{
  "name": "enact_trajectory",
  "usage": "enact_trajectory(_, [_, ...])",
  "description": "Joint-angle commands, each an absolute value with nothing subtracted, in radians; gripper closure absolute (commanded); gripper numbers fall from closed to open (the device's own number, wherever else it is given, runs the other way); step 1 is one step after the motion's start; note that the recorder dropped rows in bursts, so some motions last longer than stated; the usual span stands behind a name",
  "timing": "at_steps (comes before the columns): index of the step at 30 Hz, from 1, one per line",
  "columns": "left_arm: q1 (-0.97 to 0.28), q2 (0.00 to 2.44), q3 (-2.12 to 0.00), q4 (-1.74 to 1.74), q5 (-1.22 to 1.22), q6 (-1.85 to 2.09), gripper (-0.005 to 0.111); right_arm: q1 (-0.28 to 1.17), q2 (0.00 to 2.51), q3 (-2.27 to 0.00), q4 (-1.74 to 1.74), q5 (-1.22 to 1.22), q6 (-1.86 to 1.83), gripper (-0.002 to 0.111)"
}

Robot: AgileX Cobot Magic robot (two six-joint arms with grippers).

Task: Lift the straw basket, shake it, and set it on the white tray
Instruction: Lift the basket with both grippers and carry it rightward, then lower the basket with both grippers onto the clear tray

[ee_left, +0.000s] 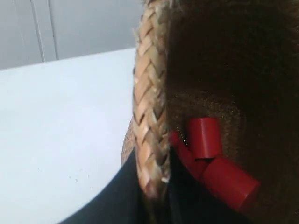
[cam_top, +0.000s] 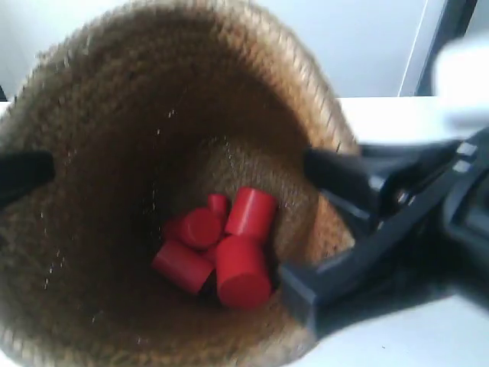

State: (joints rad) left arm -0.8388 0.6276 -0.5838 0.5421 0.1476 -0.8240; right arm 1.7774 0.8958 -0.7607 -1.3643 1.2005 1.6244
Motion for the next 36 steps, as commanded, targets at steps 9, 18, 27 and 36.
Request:
enact_trajectory(9, [-0.84,1.042,-1.052,0.451,0.465,-0.616,0.107,1.538,0.666,-0.936,-1.319,1.221,1.325,0.108])
enact_trajectory(18, [-0.84,1.321,-1.379,0.265,0.627,-0.359,0.107,1.242,0.594,-0.944,-1.237,1.221,1.125,0.108])
enact_trajectory(27, [-0.84,1.511,-1.487,0.3,0.647,-0.335,0.107,1.052,0.615,-0.916,-1.19,1.221,1.076,0.108])
enact_trajectory(36, [-0.84,1.526,-1.491,0.3,0.605,-0.314,0.107,0.941,0.845,-0.916,-1.181,1.221,1.073,0.108])
